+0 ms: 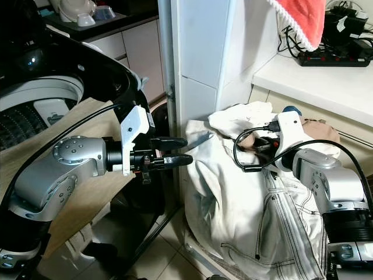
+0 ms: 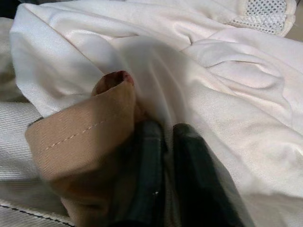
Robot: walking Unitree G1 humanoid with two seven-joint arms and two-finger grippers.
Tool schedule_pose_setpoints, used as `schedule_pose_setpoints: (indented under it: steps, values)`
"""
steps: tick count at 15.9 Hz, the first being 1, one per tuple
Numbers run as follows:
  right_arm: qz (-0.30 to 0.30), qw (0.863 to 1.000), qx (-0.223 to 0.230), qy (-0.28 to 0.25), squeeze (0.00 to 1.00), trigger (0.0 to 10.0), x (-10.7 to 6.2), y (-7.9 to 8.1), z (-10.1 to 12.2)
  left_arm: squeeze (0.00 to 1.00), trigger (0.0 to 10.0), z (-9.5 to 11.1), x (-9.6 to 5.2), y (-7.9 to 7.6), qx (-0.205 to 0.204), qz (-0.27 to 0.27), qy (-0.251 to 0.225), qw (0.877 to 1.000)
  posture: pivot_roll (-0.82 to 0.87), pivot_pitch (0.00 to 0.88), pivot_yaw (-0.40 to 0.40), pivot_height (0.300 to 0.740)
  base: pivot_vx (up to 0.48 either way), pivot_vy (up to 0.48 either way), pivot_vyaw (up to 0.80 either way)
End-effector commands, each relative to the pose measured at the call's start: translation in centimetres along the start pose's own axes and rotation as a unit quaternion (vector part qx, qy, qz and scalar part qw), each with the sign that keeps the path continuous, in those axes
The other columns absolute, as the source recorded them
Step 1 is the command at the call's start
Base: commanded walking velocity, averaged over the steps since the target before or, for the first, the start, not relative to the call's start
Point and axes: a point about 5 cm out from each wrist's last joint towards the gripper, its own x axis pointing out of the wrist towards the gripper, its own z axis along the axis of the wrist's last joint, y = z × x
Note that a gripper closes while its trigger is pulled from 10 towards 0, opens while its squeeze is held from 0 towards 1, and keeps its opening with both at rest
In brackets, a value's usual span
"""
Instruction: Clothes washing
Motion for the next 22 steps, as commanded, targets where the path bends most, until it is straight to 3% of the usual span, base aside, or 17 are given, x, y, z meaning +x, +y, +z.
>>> schedule_pose_setpoints:
  steps: [1, 3, 7, 8, 10, 12, 15, 16, 17, 18, 22]
  values:
    - [-0.011, 1.000, 0.005, -0.004, 0.00, 0.0, -0.2, -0.5, 0.4, 0.00, 10.0, -0.1, -0.1, -0.2, 0.001, -0.003, 0.005, 1.000, -0.20, 0.000, 0.070, 0.740, 0.000, 0.000, 0.00]
    - [-0.017, 0.999, 0.019, -0.024, 0.00, 0.0, -0.5, -0.9, 1.0, 0.00, 10.0, 0.0, -0.1, -0.2, 0.001, -0.001, 0.005, 1.000, -0.20, 0.000, 0.070, 0.740, 0.000, 0.000, 0.00]
    - [0.033, 0.984, 0.083, -0.153, 0.00, 0.0, -3.4, -1.1, 5.9, 0.00, 10.0, 1.0, -0.1, 1.3, 0.020, 0.064, -0.028, 0.997, -0.20, 0.000, 0.069, 0.740, 0.000, 0.000, 0.00]
    - [0.061, 0.973, 0.102, -0.196, 0.00, 0.0, -4.7, -0.9, 7.5, 0.00, 10.0, 1.4, -0.1, 1.8, 0.026, 0.085, -0.042, 0.995, -0.20, 0.000, 0.069, 0.740, 0.000, 0.000, 0.00]
    - [0.157, 0.935, 0.128, -0.291, 0.00, 0.0, -8.4, 0.2, 10.9, 0.00, 10.0, 3.7, 0.4, 2.9, 0.041, 0.139, -0.102, 0.984, -0.20, 0.000, 0.070, 0.740, 0.000, 0.000, 0.00]
    - [0.222, 0.907, 0.127, -0.335, 0.00, 0.0, -10.4, 1.5, 12.4, 0.00, 10.0, 5.2, 0.9, 2.9, 0.059, 0.148, -0.136, 0.978, -0.21, 0.000, 0.075, 0.740, 0.000, 0.000, 0.00]
    - [0.222, 0.907, 0.127, -0.335, 0.00, 0.0, -10.4, 1.5, 12.4, 0.00, 10.0, 5.2, 0.9, 2.9, 0.059, 0.148, -0.136, 0.978, -0.21, 0.000, 0.075, 0.740, 0.000, 0.000, 0.00]
    - [0.238, 0.900, 0.126, -0.344, 0.00, 0.0, -10.9, 1.9, 12.7, 0.00, 10.0, 5.7, 1.0, 2.9, 0.064, 0.152, -0.147, 0.975, -0.21, 0.000, 0.075, 0.740, 0.000, 0.000, 0.00]
    - [0.322, 0.859, 0.116, -0.381, 0.00, 0.0, -12.6, 4.7, 14.4, 0.00, 10.0, 9.4, 1.8, 2.6, 0.066, 0.150, -0.244, 0.956, -0.22, 0.000, 0.073, 0.740, 0.000, 0.000, 0.00]
    - [0.354, 0.846, 0.109, -0.383, 0.00, 0.0, -13.1, 5.9, 14.7, 0.00, 10.0, 10.9, 2.3, 2.0, 0.058, 0.132, -0.289, 0.947, -0.22, 0.000, 0.070, 0.740, 0.000, 0.000, 0.00]
    - [0.376, 0.849, 0.132, -0.348, 0.00, 0.0, -12.4, 7.4, 13.6, 0.00, 10.0, 10.5, 4.2, -0.4, 0.022, 0.056, -0.311, 0.948, -0.21, 0.000, 0.065, 0.740, 0.000, 0.000, 0.00]
